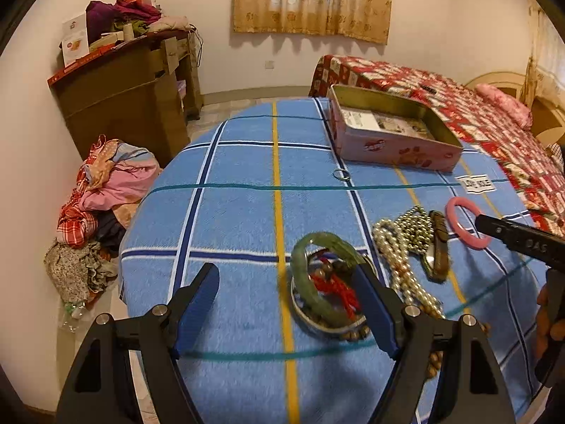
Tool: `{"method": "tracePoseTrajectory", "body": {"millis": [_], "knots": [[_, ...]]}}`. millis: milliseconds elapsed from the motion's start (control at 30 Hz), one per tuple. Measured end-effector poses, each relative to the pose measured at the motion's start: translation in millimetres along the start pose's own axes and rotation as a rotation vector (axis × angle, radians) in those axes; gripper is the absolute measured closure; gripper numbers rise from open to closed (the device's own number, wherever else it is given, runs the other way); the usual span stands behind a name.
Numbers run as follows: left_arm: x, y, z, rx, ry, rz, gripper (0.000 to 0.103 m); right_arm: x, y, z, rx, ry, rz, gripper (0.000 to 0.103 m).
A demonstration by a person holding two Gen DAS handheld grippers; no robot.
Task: Organize jewelry
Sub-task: 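Reach the right tool to the pink bangle while the left tool approaches the green jade bangle, then grasp the pink bangle with the right tool while the left tool grasps the green jade bangle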
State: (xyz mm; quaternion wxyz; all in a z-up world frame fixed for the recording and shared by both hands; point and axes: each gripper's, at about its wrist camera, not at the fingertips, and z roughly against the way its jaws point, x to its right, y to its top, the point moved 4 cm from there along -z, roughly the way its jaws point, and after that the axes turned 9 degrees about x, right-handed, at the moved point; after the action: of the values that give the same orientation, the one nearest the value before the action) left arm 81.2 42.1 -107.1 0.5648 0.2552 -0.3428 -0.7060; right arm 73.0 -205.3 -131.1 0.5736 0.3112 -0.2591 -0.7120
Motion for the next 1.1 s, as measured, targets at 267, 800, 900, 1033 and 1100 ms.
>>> {"method": "tracePoseTrajectory", "body": {"millis": [267,800,900,1033,1100], "knots": [[-11,2,-23,-0.041,0.016,0.027,0.025,-17,1,-30,-0.045,-0.035,0.138,0.014],[5,26,-5,0.098,-0.183,0.001,0.089,-14,5,2,0.050,0.011,0.058,0.020],[5,40,14,0.168,-0.198,-0.001,0.089,-15,11,12,0.092,0.009,0.057,0.020],[7,53,20,0.200,-0.197,-0.008,0.089,-16,19,17,0.125,0.005,0.050,0.020],[11,59,19,0.210,-0.210,-0.009,0.089,-14,26,18,0.141,0.007,0.036,0.020]]}}
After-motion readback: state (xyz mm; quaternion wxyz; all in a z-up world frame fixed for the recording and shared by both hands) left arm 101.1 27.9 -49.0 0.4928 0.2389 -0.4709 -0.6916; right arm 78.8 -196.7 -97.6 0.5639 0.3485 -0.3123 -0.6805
